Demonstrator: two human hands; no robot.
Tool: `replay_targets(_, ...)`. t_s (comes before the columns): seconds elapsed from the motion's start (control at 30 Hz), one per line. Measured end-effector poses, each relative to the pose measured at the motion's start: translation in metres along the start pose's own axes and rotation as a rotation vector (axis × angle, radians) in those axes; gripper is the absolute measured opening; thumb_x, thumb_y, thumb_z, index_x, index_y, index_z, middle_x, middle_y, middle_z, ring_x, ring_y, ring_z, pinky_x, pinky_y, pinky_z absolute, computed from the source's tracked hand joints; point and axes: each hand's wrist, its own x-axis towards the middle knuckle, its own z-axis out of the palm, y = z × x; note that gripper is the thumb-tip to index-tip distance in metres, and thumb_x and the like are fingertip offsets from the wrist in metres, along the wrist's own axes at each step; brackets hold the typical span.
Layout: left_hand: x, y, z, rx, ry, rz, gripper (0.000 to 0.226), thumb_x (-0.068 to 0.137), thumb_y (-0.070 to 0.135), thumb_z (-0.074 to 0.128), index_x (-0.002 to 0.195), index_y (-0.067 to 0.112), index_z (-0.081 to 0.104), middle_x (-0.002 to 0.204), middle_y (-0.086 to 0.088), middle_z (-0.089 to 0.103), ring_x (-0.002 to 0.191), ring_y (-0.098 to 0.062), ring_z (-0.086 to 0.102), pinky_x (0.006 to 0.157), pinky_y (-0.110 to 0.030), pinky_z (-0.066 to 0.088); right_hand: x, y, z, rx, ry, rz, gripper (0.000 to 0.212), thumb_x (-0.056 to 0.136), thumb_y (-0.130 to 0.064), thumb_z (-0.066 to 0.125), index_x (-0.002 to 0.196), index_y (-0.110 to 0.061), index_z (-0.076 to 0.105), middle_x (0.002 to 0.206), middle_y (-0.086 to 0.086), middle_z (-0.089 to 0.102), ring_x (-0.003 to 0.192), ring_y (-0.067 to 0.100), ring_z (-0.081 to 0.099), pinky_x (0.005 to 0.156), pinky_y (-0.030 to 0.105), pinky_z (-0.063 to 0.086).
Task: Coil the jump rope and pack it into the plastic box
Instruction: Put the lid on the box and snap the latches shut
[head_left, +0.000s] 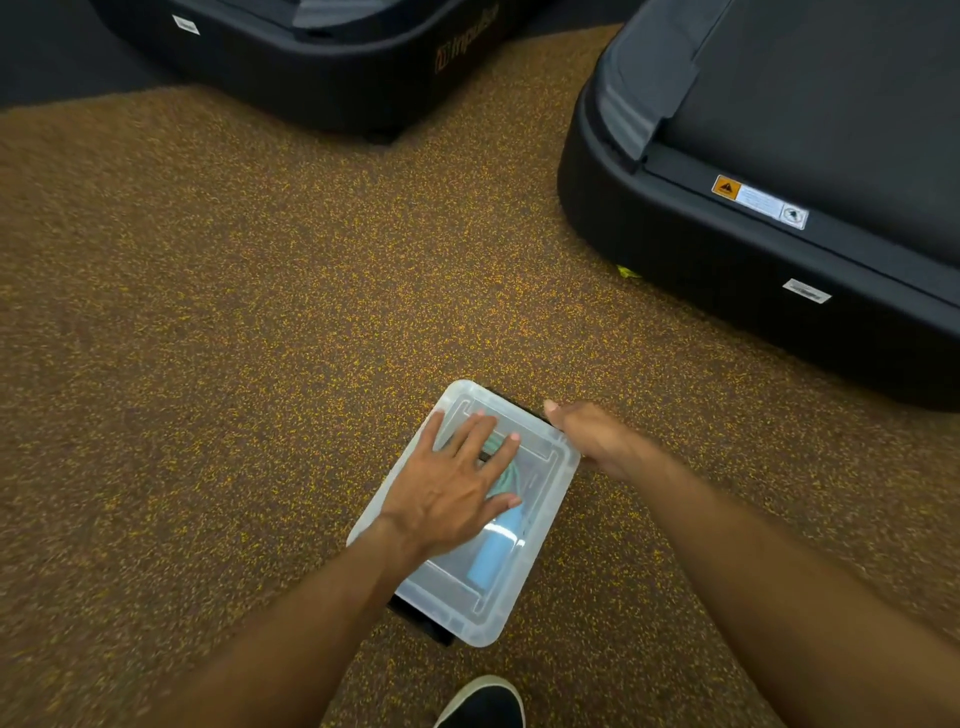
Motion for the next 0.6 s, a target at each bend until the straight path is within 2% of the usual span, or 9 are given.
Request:
replay_targets(0.1, 0.000, 0.001, 0.002, -0.007, 0.020, 0.001, 0.073, 0.099, 0.067, 0.011, 0.158, 0.025, 0.017, 0.163, -0.012, 0.026, 0.152, -0.030, 0.016, 0.120, -0.060, 0.009, 0.001, -0.003, 0.001, 0.098, 0.002, -0.004, 0.041, 0.103, -0.042, 0.047, 0.114, -0.007, 0.065, 0.106, 0.017, 0.074, 0.097, 0.032, 0.071, 0.088, 0.047, 0.059)
replay_targets(0.17, -0.001, 0.002, 0.005, -0.015, 0.030, 0.000, 0.076, 0.098, 0.068, 0.011, 0.158, 0.023, 0.022, 0.160, -0.011, 0.033, 0.151, -0.031, 0.019, 0.119, -0.060, 0.013, -0.001, -0.004, -0.002, 0.109, 0.023, -0.027, 0.036, 0.103, -0.037, 0.048, 0.119, -0.009, 0.064, 0.108, 0.015, 0.073, 0.097, 0.029, 0.071, 0.091, 0.046, 0.057)
replay_targets(0.3, -0.003, 0.004, 0.008, -0.040, 0.021, -0.013, 0.081, 0.096, 0.072, 0.008, 0.159, 0.023, 0.011, 0.164, -0.009, 0.024, 0.153, -0.030, 0.008, 0.120, -0.060, 0.008, -0.011, -0.010, -0.010, 0.168, 0.049, -0.119, 0.024, 0.103, -0.026, 0.051, 0.114, -0.013, 0.069, 0.110, 0.009, 0.072, 0.093, 0.022, 0.069, 0.084, 0.041, 0.058)
replay_targets(0.37, -0.004, 0.005, 0.006, -0.040, 0.030, -0.018, 0.082, 0.095, 0.073, 0.007, 0.159, 0.023, 0.011, 0.164, -0.009, 0.024, 0.153, -0.030, 0.008, 0.120, -0.059, 0.008, -0.016, -0.012, -0.011, 0.148, 0.060, -0.169, 0.020, 0.100, -0.025, 0.057, 0.110, -0.016, 0.072, 0.109, 0.005, 0.074, 0.098, 0.024, 0.069, 0.091, 0.045, 0.057)
replay_targets(0.43, -0.005, 0.006, 0.005, -0.039, 0.036, -0.019, 0.083, 0.095, 0.074, 0.009, 0.159, 0.021, 0.015, 0.162, -0.010, 0.028, 0.153, -0.030, 0.012, 0.120, -0.059, 0.010, -0.019, -0.012, -0.011, 0.036, 0.067, -0.224, 0.022, 0.097, -0.026, 0.062, 0.113, -0.016, 0.074, 0.111, 0.004, 0.075, 0.102, 0.022, 0.070, 0.096, 0.047, 0.055)
replay_targets(0.6, -0.008, 0.007, 0.008, -0.054, 0.037, -0.019, 0.088, 0.092, 0.078, 0.011, 0.159, 0.020, 0.017, 0.162, -0.011, 0.027, 0.152, -0.031, 0.014, 0.119, -0.059, 0.013, -0.029, -0.024, -0.007, -0.392, 0.095, -0.364, 0.037, 0.097, -0.036, 0.061, 0.130, -0.020, 0.065, 0.128, 0.001, 0.068, 0.113, 0.018, 0.064, 0.099, 0.035, 0.050)
